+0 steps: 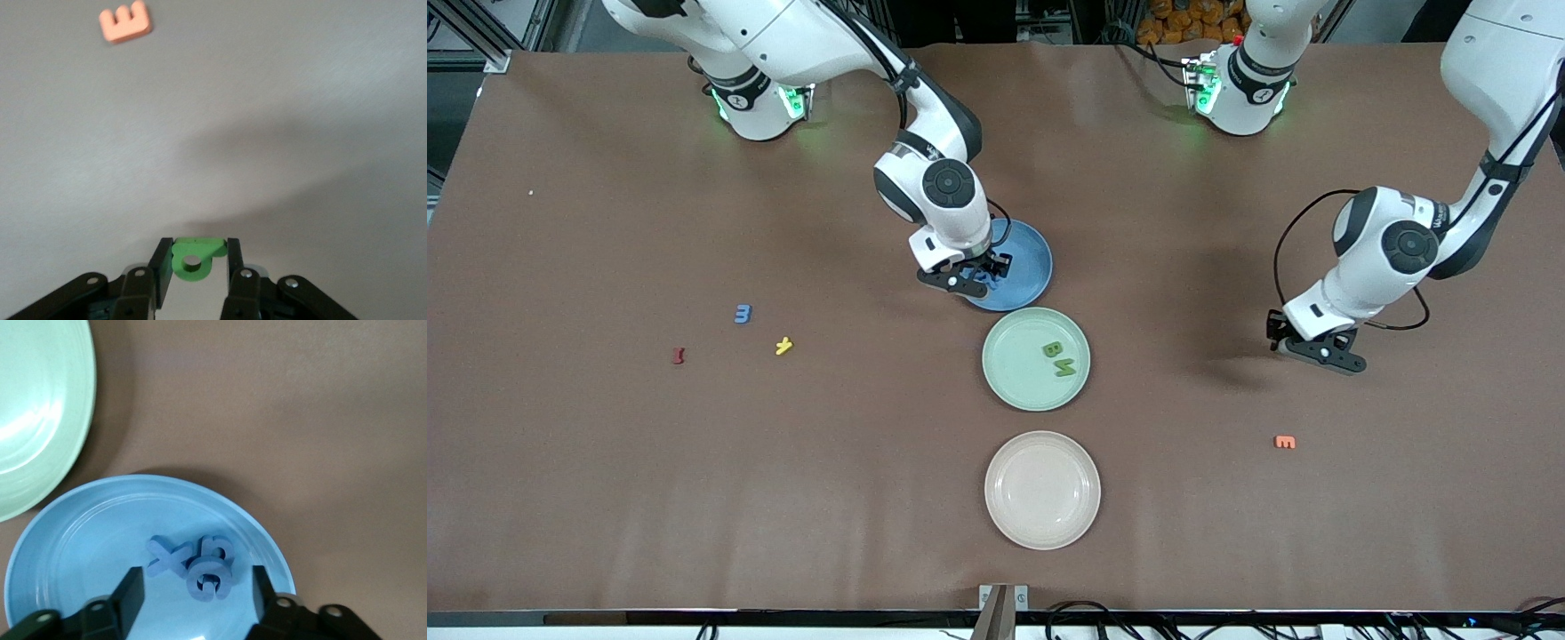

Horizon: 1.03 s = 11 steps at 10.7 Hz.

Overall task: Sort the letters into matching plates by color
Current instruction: 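Open the right gripper over the blue plate while the left gripper grasps b, then carry the green b onto the green plate while the right gripper returns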

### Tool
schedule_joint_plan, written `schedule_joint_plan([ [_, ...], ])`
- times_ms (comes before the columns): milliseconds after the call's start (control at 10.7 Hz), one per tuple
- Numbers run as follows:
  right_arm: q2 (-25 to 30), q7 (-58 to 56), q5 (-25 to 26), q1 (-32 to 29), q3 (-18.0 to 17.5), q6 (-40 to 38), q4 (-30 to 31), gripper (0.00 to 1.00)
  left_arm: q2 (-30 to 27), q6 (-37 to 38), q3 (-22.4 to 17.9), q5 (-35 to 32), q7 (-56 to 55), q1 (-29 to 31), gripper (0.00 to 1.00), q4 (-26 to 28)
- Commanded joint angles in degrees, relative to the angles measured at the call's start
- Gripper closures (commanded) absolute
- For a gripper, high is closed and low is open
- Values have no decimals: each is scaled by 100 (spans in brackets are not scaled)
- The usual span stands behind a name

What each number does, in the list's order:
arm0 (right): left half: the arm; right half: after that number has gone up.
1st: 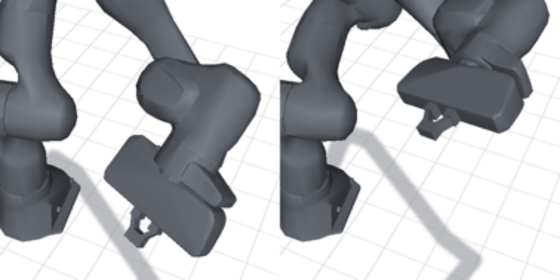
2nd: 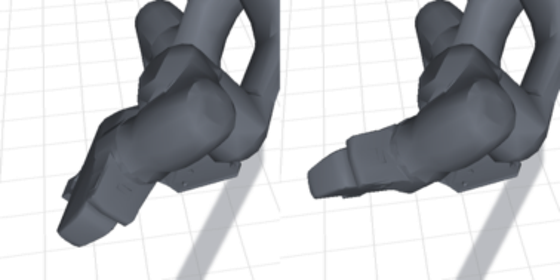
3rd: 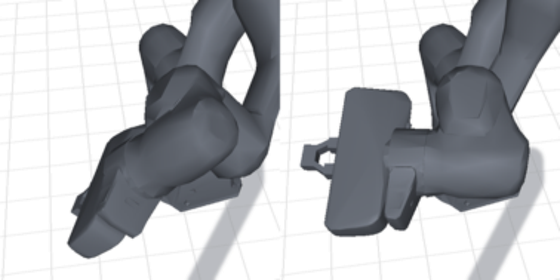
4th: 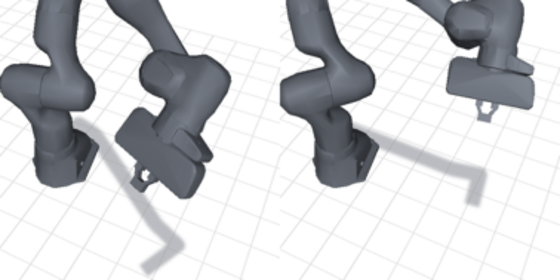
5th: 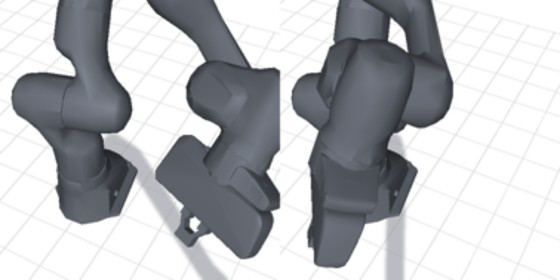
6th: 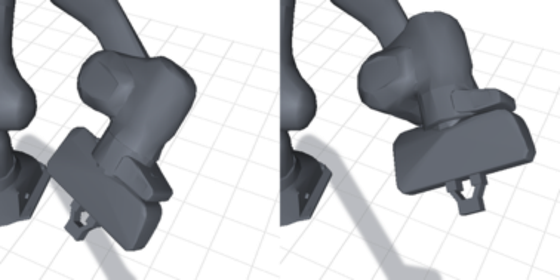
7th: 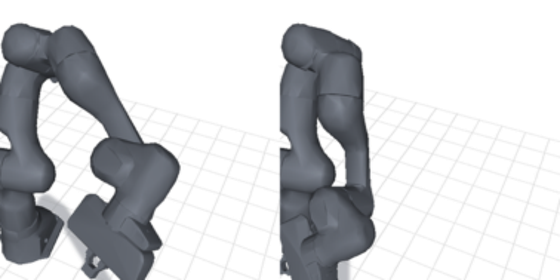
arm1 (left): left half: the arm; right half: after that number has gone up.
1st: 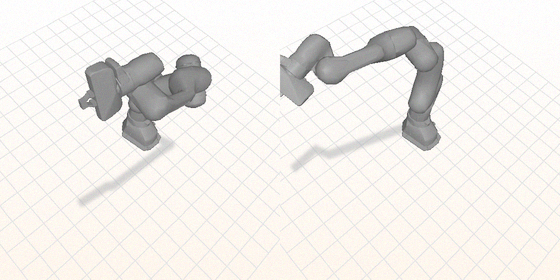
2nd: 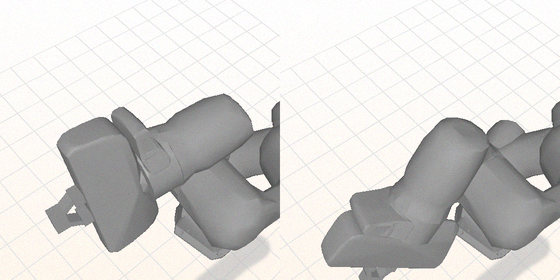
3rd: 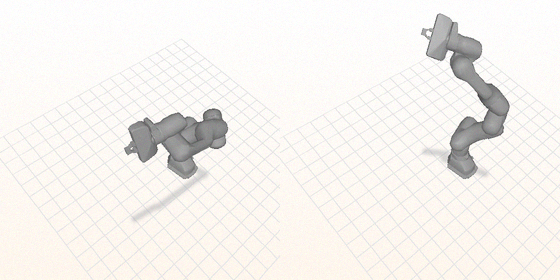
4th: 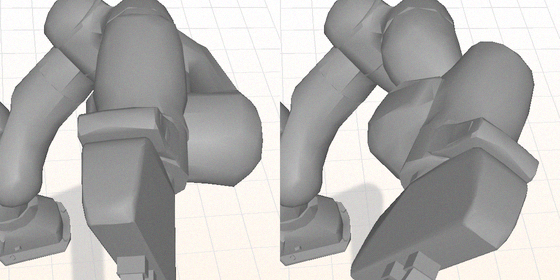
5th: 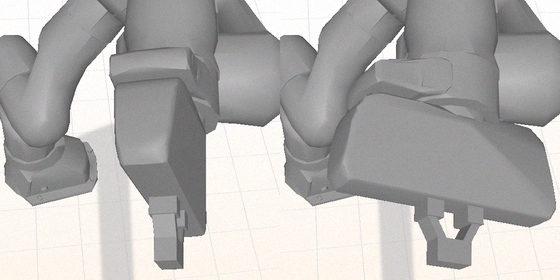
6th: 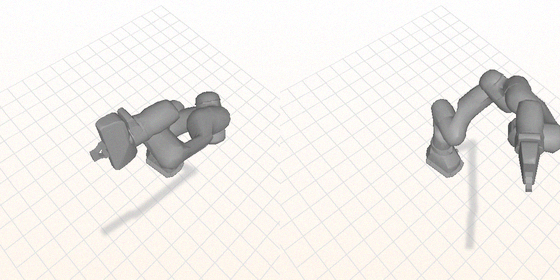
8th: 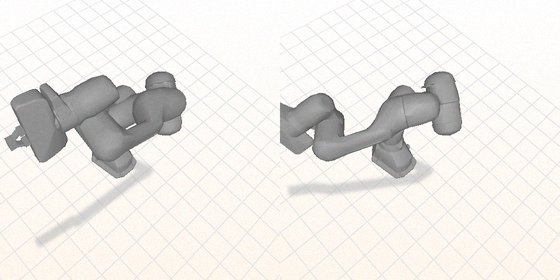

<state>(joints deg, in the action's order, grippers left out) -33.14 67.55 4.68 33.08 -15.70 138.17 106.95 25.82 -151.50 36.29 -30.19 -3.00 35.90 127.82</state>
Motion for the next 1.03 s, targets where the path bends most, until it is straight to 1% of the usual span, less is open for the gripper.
schedule_joint_plan([
  [0, 44, -362, 156, -187, 14, -342, -113, 0, 2, 331, 334, -58, -893, -154, 100, -213],
  [187, 237, -907, 156, -485, 14, -553, -77, 0, 63, 331, 598, -49, -1447, -206, 100, -327],
  [280, 343, -1336, 156, -731, 14, -641, -60, 0, 107, 331, 599, -49, -1667, -476, 100, -415],
  [560, 563, -2436, 165, -1495, 6, -791, -16, 0, 204, 332, 581, 232, -2773, -1302, 100, -696],
  [747, 616, -3034, 191, -1953, 6, -800, -16, 0, 423, 332, 581, 250, -3441, -1593, 100, -880],
  [934, 625, -3361, 454, -2410, -12, -792, 28, 0, 677, 340, 572, 250, -4179, -2059, 100, -1196],
])
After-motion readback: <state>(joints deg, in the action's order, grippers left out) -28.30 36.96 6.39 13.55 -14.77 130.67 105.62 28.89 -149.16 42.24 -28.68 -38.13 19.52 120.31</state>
